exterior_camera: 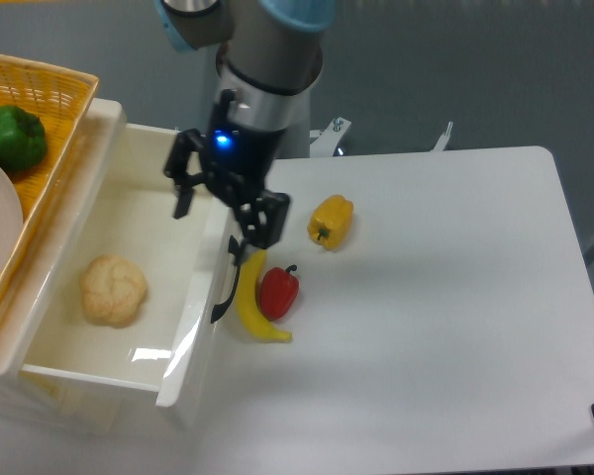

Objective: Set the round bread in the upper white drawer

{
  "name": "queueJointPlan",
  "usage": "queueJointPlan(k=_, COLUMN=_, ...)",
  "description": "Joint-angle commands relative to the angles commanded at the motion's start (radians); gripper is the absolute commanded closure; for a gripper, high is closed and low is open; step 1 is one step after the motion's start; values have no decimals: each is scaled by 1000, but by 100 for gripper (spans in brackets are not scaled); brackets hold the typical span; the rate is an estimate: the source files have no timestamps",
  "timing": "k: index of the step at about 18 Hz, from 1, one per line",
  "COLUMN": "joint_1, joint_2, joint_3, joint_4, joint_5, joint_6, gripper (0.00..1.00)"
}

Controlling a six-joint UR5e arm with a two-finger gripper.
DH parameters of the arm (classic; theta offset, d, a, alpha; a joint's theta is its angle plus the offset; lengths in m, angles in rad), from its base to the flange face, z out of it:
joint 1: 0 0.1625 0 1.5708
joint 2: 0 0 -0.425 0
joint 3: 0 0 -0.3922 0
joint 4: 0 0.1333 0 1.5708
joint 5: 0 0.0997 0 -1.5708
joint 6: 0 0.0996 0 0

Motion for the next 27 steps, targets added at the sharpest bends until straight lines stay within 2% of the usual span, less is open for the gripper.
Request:
queueJointPlan(k=4, joint_1=72, joint_2=-24, joint_3=-5, joint_4=-3, joint_5=71, joint_6=121, gripper=0)
queueJointPlan(k=8, joint_1=133, joint_2=-92, joint_3=2, joint_4=3, joint_5=102, joint_6=190, gripper=0)
queueJointPlan(k=10, joint_1=173, joint_2=-135, joint_3=5, joint_4=6, joint_5=105, joint_6=277, gripper=0)
queueJointPlan(k=12, joint_1=193, joint_2=-170, joint_3=6, joint_4=3, joint_5=163, joint_6=351, gripper=0)
queueJointPlan(k=15, joint_1=198, joint_2=-238, joint_3=24, joint_4=17, joint_5=264, joint_6=380, gripper=0)
queueJointPlan(k=17, joint_1=200, joint_2=-287, joint_3=35, joint_4=58, joint_5=299, joint_6=399, gripper=0)
queueJointPlan(k=21, joint_1=203, joint_2=-345, joint_3=46, joint_4=78, joint_5=330, joint_6=429, gripper=0)
queueJointPlan(k=27, joint_1=218, joint_2=-422, joint_3=78, joint_4=78, joint_5=361, joint_6=495, gripper=0)
